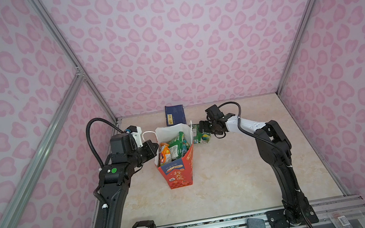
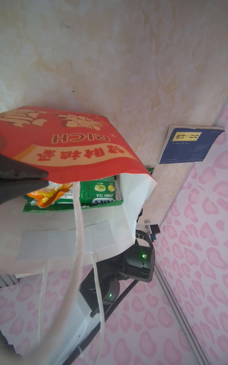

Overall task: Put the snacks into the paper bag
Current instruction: 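Close the right gripper on the Spring Tea packet and lift it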

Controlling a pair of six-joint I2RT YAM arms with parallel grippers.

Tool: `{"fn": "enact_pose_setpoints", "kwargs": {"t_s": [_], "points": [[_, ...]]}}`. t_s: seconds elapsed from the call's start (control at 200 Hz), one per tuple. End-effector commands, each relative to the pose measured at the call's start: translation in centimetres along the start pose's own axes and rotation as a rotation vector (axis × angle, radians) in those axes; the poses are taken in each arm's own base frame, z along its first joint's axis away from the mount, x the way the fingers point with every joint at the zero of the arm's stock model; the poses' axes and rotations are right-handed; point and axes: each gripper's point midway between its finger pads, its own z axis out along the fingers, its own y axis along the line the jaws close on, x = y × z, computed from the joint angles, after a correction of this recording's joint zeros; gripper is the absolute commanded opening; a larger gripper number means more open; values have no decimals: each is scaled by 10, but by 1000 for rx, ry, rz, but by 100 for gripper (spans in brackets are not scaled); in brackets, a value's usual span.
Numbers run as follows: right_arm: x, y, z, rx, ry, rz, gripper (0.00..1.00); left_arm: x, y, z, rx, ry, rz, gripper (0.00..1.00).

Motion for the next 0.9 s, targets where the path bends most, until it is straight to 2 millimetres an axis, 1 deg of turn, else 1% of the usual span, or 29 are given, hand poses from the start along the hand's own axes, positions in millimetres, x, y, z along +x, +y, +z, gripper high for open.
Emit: {"fn": "enact_pose_setpoints", "kwargs": {"t_s": [0.0,0.235,0.32,0.385,0.47,0.545,0.735,0.765,0.82,0.835,0.895], "points": [[19,-12,13,87,69,-17,97,-9,-7,-1,29,-38,27,8],[32,-16,22,165,103,-44,97,-9,-7,-1,29,-37,27,8],[36,-17,25,177,114,-49,92,-9,-7,-2,29,-39,28,8],[37,-18,25,177,120,-47,87,-9,-7,-2,30,-40,29,8],[39,-16,25,161,124,-47,76,-9,-7,-3,28,-42,30,8],[39,-14,22,146,119,-49,70,-10,-7,-3,28,-43,30,8],[38,-11,13,103,106,-38,58,-10,-7,-3,28,-42,30,8],[39,-11,11,98,102,-37,54,-9,-7,-3,28,-42,30,8],[45,-16,16,99,109,-29,46,-10,-7,-3,28,-42,30,8],[39,-12,8,84,92,-25,44,-10,-7,-3,28,-43,30,8],[40,-13,5,75,88,-18,37,-9,-7,-3,27,-42,31,8]]}}
